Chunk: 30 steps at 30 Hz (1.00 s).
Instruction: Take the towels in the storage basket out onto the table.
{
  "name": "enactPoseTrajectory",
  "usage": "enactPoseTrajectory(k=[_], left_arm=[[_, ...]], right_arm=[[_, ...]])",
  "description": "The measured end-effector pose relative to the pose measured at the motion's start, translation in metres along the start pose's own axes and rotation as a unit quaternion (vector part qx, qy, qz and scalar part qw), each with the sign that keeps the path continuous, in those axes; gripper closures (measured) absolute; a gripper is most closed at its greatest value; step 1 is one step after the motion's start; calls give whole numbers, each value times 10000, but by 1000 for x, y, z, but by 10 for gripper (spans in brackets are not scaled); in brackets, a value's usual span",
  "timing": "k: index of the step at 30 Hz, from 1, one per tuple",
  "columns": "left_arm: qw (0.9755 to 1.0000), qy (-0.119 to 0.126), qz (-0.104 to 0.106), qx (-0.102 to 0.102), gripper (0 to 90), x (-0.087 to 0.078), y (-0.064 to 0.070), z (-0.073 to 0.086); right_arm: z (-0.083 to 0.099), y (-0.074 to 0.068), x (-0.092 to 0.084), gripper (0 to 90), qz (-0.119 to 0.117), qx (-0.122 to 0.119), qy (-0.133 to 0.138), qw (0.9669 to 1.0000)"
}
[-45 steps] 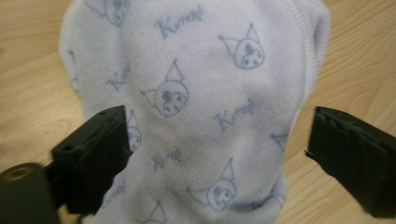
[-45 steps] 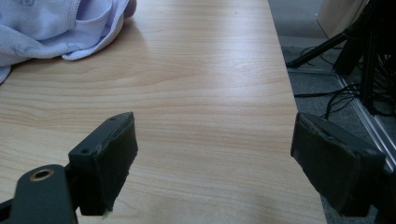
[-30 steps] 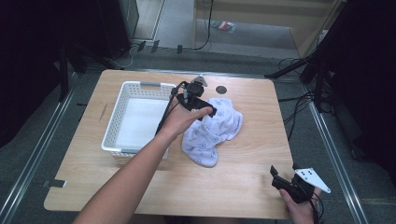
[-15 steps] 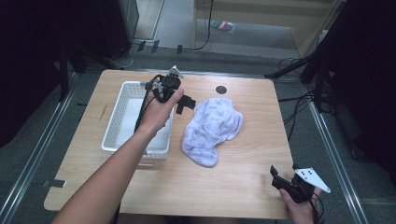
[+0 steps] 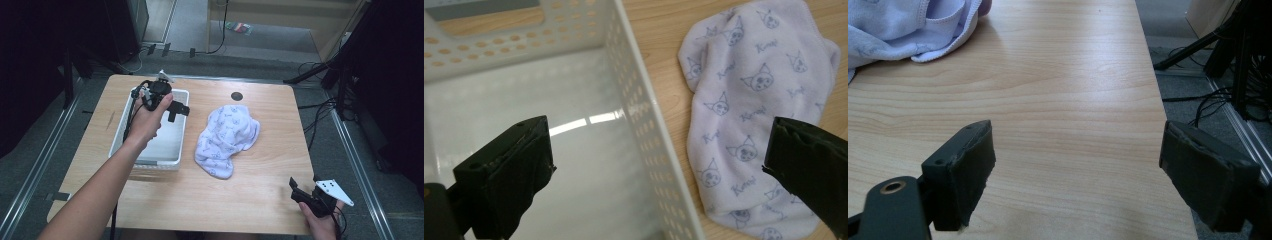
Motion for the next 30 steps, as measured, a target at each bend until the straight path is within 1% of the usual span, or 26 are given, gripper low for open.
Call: enactPoseTrajectory(k=[2, 3, 4, 5, 6, 7, 8, 10, 12, 13, 14, 18, 21, 22, 23, 24, 25, 26, 27, 30], left_arm=[[10000, 20, -1, -14, 0, -5, -8, 3], [9999, 82, 0, -62, 0, -7, -11, 4], [9999, 104, 11, -64, 0, -9, -14, 6], [9998, 153, -9, -93, 0, -12, -19, 9], [9998, 153, -9, -93, 0, -12, -19, 9], [9997, 200, -53, -94, 0, -15, -25, 12], [9997, 200, -53, -94, 0, -15, -25, 12], [9996, 228, -80, -109, 0, -18, -32, 16], [9996, 245, -68, -142, 0, -21, -38, 19], [9994, 293, -85, -189, 0, -23, -43, 23], [9994, 293, -85, -189, 0, -23, -43, 23], [9991, 309, -196, -210, 0, -29, -56, 34], [9981, 450, -240, -340, 0, -31, -67, 45], [9980, 467, -221, -377, 1, -32, -70, 47], [9980, 467, -221, -377, 1, -32, -70, 47], [9975, 527, -173, -444, 1, -33, -75, 52], [9975, 527, -173, -444, 2, -33, -75, 52], [9971, 565, -155, -481, 2, -35, -79, 56], [9968, 587, -133, -526, 2, -36, -81, 58], [9967, 623, -137, -503, 1, -40, -84, 63]], right_arm=[[0, 0, 0, 149, 0, 2, 2, 10000], [0, 0, 0, 149, -1, 3, 0, 10000], [0, 0, 0, 149, 0, 5, 0, 10000], [0, 0, 0, 149, 4, 3, 2, 10000], [0, 0, 0, 149, 4, 3, 2, 10000], [0, 0, 0, 149, 1, -7, 10, 10000], [0, 0, 0, 149, 1, -7, 10, 10000], [0, 1, 1, 149, -4, -6, 6, 10000], [0, 1, 0, 149, 1, -6, 10, 10000], [0, 1, 0, 149, 0, -8, 10, 10000], [0, 1, 0, 149, 0, -8, 10, 10000], [0, 1, 0, 149, -2, -5, 5, 10000], [0, 1, 0, 149, -7, -8, 9, 10000], [0, 1, 0, 149, -10, -8, 7, 10000], [0, 1, 0, 149, -10, -8, 7, 10000], [0, 1, 0, 149, -8, 8, -8, 10000], [0, 1, 0, 149, -8, 8, -8, 10000], [0, 1, 0, 149, -4, 9, -3, 10000], [0, 1, 0, 149, -3, 9, -3, 10000], [0, 1, 0, 149, -3, 10, -5, 10000]])
Point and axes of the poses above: each handheld gripper's, and its own axes: x roughly forward along the jaws, z roughly out of its underside, y roughly to its right, the point moved 2 cm from there along x, roughly forward along the jaws, and after that the axes turned 6 degrees about -x, right-handed, at the moved point
